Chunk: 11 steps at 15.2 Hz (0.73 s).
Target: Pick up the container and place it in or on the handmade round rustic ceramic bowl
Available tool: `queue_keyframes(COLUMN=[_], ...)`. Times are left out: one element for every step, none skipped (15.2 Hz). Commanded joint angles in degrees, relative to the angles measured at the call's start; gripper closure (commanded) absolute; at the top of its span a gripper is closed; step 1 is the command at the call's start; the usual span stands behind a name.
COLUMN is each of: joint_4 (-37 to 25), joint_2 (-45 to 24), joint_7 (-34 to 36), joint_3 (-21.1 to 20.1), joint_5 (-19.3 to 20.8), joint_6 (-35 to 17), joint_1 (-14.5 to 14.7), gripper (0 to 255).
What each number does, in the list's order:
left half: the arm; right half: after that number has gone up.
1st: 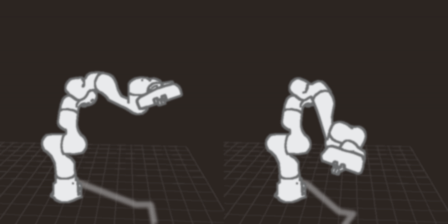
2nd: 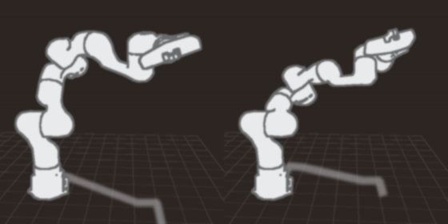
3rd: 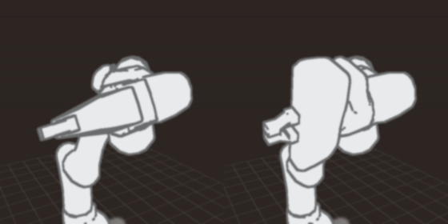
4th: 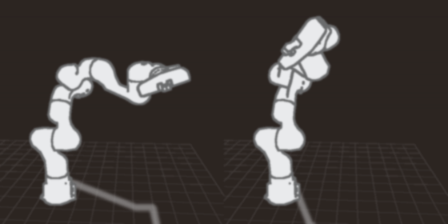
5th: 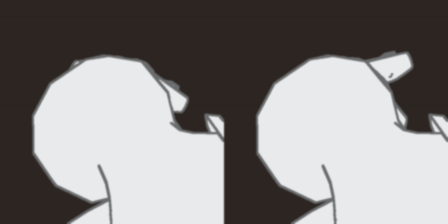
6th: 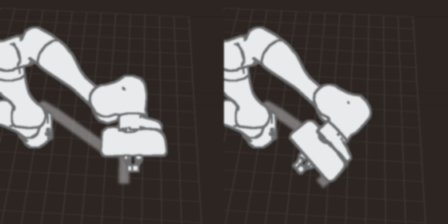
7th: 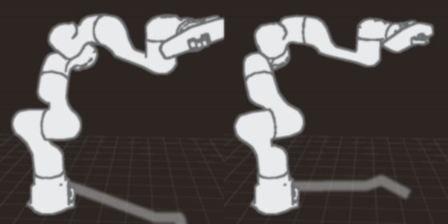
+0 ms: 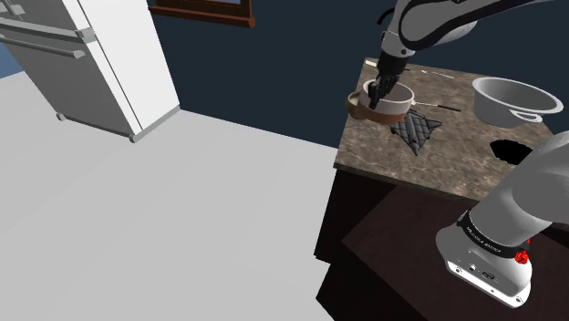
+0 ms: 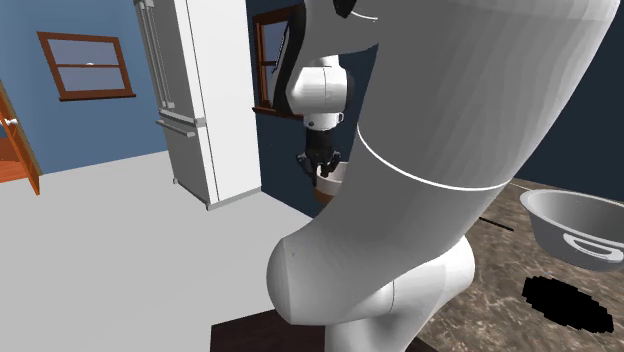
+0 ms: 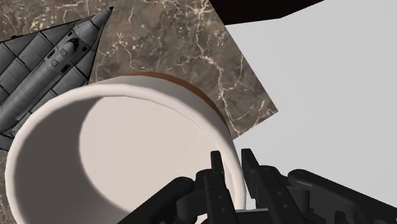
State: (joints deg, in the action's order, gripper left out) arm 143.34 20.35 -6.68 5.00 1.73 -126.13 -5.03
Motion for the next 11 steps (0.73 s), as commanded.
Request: queue_keyframes(joint_4=[-1.07,-1.27,-3.25,-5.26,-7.33,-9.44,-11.61,-13.83,-16.11,-18.45,-20.86], joint_2=[0.63,0.79,-1.10,-2.97,-4.83,-6.70,-8.57,-10.45,-12.34,-14.24,-16.15], joint_7=[0.04,0.05,-0.91,-1.86,-2.81,-3.77,-4.72,-5.68,-6.63,-7.58,-8.53], joint_3=[-0.07,-0.08,0.59,1.23,1.86,2.46,3.04,3.59,4.11,4.60,5.07], joint_5=[0.01,0.01,0.03,-0.01,-0.11,-0.26,-0.46,-0.71,-1.01,-1.35,-1.74], joint_6=[1.68,2.04,2.12,2.26,2.46,2.71,3.01,3.36,3.77,4.23,4.75], joint_1=[0.01,0.00,-0.27,-0.53,-0.76,-0.99,-1.22,-1.45,-1.69,-1.94,-2.21], gripper=[255,255,255,255,255,255,255,255,255,255,255])
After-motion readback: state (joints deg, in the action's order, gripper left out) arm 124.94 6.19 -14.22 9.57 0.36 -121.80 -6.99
